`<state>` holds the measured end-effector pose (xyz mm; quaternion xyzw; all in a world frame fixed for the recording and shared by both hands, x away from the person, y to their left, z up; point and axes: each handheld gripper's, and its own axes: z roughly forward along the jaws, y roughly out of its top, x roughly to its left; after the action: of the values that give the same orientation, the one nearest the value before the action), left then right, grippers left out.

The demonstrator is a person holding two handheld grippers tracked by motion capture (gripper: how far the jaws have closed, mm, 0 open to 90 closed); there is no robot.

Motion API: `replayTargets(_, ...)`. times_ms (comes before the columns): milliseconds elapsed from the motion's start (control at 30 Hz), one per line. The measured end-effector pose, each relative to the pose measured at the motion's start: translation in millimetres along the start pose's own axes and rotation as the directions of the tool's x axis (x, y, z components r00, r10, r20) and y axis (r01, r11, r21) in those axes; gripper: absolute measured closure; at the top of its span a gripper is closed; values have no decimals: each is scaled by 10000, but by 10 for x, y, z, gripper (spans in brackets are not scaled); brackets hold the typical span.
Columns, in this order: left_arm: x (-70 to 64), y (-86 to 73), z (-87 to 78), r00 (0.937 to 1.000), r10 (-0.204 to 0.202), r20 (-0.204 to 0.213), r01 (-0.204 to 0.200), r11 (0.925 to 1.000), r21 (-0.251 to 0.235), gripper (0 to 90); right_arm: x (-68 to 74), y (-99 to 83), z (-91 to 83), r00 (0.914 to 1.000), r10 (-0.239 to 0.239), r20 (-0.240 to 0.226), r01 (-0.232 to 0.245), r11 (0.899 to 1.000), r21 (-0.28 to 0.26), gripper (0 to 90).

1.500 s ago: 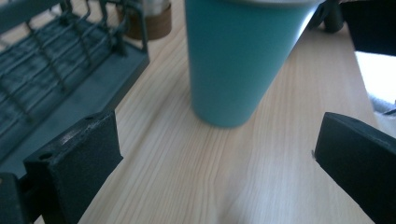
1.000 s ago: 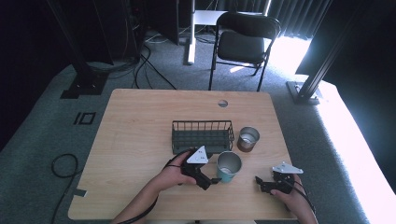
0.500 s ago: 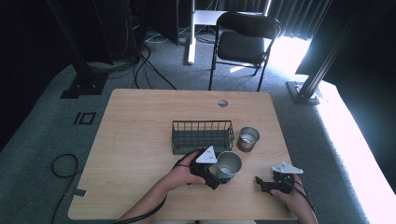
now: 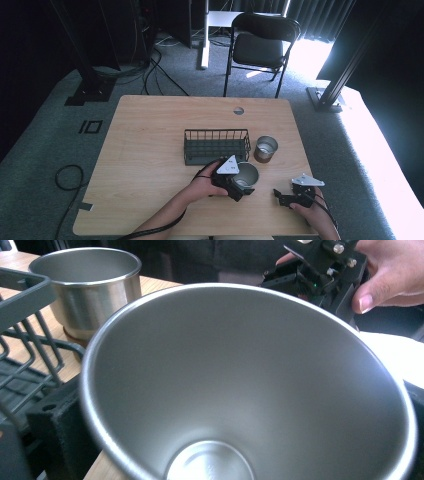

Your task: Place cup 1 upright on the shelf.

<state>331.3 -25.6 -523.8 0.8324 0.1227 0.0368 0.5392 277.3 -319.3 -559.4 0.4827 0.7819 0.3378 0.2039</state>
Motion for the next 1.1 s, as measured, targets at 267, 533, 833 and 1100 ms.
replayTargets(267,-24,31,63,10000,-87,-15,87,9994,-338,54,0,0,0,10000,-2,1,2,10000,-1,121)
replayTargets(533,-16,66,42,9995,-122,-305,106,9986,-513,93,0,0,0,10000,5,2,-5,10000,-3,121)
replayTargets(833,-24,209,-95,9997,-81,-250,63,9973,-725,94,0,0,0,10000,1,4,-1,10000,-6,121)
replayTargets(1100,-7,317,-222,9995,-252,-164,237,9959,-876,93,-1,0,1,10000,-8,5,8,10000,-11,121)
